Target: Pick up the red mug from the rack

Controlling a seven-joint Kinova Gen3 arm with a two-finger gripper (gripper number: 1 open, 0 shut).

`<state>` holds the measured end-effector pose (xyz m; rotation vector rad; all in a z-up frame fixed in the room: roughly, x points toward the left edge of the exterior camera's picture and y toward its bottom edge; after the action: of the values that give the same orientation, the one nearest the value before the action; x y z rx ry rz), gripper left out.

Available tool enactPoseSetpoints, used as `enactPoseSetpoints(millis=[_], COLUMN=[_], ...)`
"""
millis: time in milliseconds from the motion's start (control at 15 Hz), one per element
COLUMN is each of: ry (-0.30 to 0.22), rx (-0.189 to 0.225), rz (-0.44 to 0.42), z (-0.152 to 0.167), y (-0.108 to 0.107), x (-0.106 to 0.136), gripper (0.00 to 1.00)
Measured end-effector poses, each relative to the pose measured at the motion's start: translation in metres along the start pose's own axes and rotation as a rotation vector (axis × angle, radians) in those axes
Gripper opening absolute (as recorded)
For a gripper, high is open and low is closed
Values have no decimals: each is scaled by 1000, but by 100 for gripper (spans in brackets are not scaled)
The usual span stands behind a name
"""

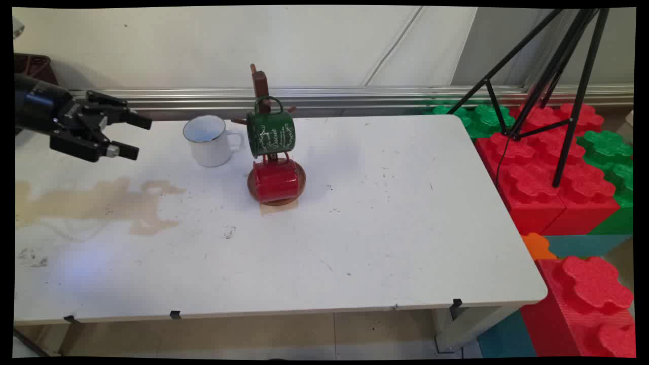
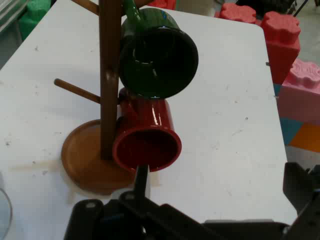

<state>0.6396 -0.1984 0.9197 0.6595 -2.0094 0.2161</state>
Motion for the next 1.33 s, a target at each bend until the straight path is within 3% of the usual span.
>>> enactPoseSetpoints(millis=[733, 1333], ry=[10, 11], rx=[-29, -30], rz=[-41, -84], z=[50, 88], y=[-2, -1], x=[-42, -72], gripper=[100, 100])
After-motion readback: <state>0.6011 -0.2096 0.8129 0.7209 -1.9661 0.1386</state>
